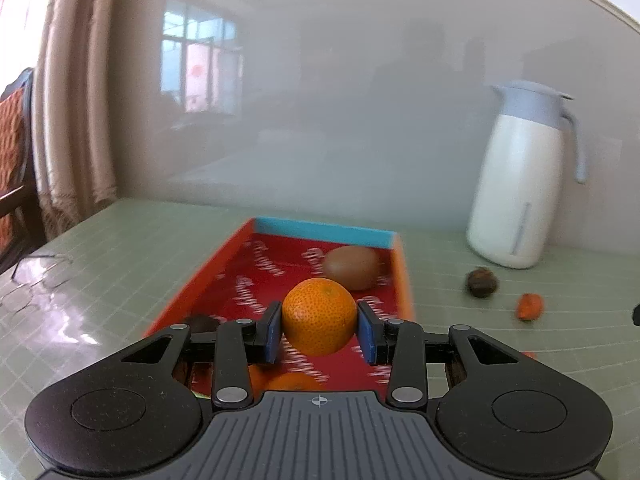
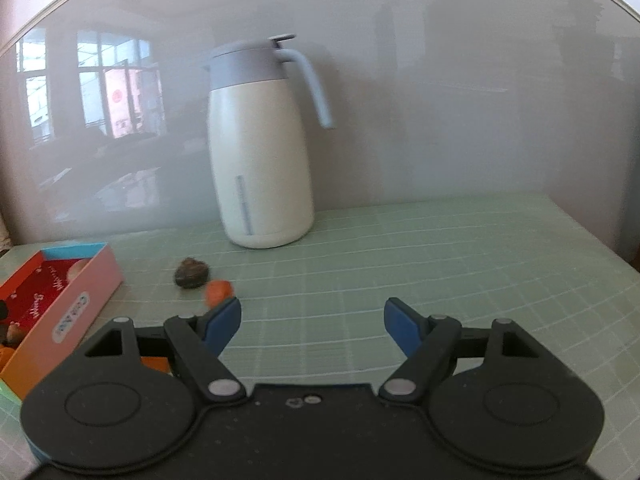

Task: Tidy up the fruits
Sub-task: 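Carry the orange into the red box and open the left gripper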

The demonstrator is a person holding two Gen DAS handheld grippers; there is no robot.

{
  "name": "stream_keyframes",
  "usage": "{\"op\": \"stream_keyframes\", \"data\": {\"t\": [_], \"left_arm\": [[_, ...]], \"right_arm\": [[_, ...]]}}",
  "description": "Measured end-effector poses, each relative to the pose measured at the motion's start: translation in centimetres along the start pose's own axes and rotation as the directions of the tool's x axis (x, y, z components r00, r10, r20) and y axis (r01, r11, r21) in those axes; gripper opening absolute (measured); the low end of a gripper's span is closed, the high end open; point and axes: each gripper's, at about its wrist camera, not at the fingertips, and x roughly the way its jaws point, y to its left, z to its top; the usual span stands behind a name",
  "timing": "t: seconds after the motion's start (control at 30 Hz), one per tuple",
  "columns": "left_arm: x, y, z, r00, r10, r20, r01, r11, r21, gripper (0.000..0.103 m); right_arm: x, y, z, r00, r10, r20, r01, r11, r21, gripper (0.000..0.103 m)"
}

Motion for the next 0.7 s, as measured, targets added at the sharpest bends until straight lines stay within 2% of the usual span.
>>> {"op": "stream_keyframes", "data": {"t": [0.17,0.27,0.3,0.37,0.7], "left_arm": [[1.2,2.0,-0.2,0.998,0.036,-0.044,-0.037,0.999,-0.026,0.039],[0.9,2.4,-0.2,0.998,0.052,-0.023,-0.052,0.998,-0.027,0.040],[0.9,2.3,-0.2,0.998,0.052,-0.019,-0.053,0.998,-0.024,0.042],[0.8,2.0,-0.3,0.999,0.052,-0.016,-0.052,0.998,-0.019,0.065],[-0.4,0.4,-0.3,0.998,0.054,0.020,-0.055,0.998,0.035,0.077]], "right_arm": [[0.2,1.6,-0.3,1.000,0.014,-0.006,-0.014,0.999,-0.031,0.078],[0.2,1.8,-0.4,1.000,0.012,-0.007,-0.012,0.999,-0.037,0.079],[0.2,1.7,-0.4,1.000,0.010,-0.007,-0.011,0.999,-0.035,0.079],[0.3,1.6,-0.4,1.000,0.007,-0.009,-0.007,0.999,-0.031,0.079],[-0.1,0.6,-0.4,1.000,0.001,-0.004,-0.001,1.000,-0.017,0.079]]}}
